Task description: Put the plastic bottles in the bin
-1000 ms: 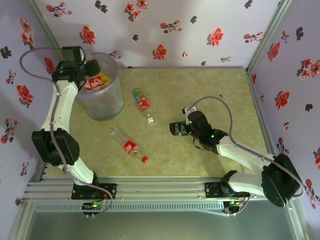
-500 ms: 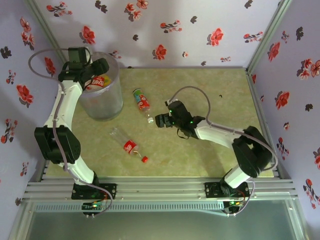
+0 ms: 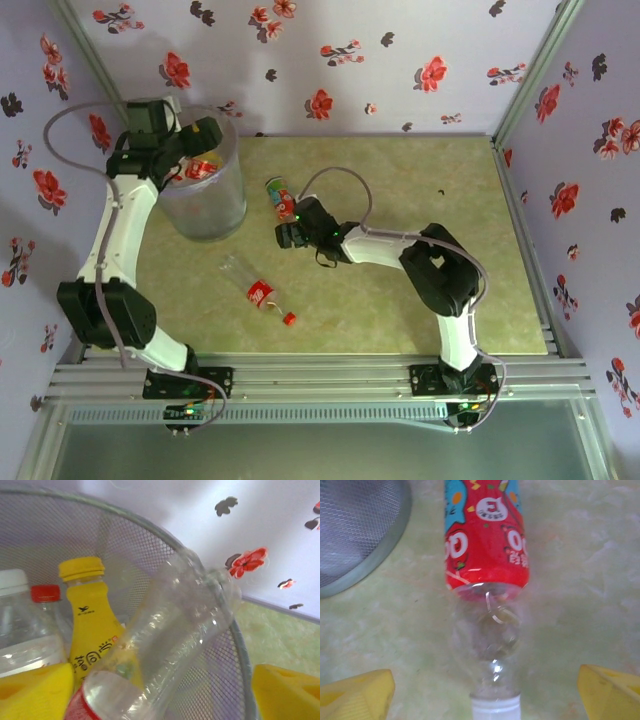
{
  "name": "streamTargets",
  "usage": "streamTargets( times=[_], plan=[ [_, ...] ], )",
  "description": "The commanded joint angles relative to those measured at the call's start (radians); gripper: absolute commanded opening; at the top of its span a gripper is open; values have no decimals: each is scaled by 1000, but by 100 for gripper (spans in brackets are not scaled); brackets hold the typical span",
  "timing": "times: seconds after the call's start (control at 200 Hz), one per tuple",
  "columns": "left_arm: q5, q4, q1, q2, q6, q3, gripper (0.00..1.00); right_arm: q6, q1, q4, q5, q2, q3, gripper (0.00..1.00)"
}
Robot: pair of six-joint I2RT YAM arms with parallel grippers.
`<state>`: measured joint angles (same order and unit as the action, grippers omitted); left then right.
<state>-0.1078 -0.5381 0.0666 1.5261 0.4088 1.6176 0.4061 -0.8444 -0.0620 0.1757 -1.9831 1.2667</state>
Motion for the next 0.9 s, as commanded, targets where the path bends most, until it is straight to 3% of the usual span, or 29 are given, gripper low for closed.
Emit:
streamTargets(
  times=[0.0,0.325,0.515,0.75,0.895],
  plan=[
    [62,-30,4,-107,-25,-29,100,16,2,45,76,-54,69,95],
    [68,-34,57,-326,30,-201,100,36,-2,99,84,-183,174,94],
    [73,-30,142,-405,86,-265,100,22,-4,127,93,-231,222,92],
    [99,-42,211,-425,94,-283,100,15,-2,139,97,-244,235,72],
    [99,-29,220,-428,99,-291,100,12,-1,136,101,-236,226,68]
  ],
)
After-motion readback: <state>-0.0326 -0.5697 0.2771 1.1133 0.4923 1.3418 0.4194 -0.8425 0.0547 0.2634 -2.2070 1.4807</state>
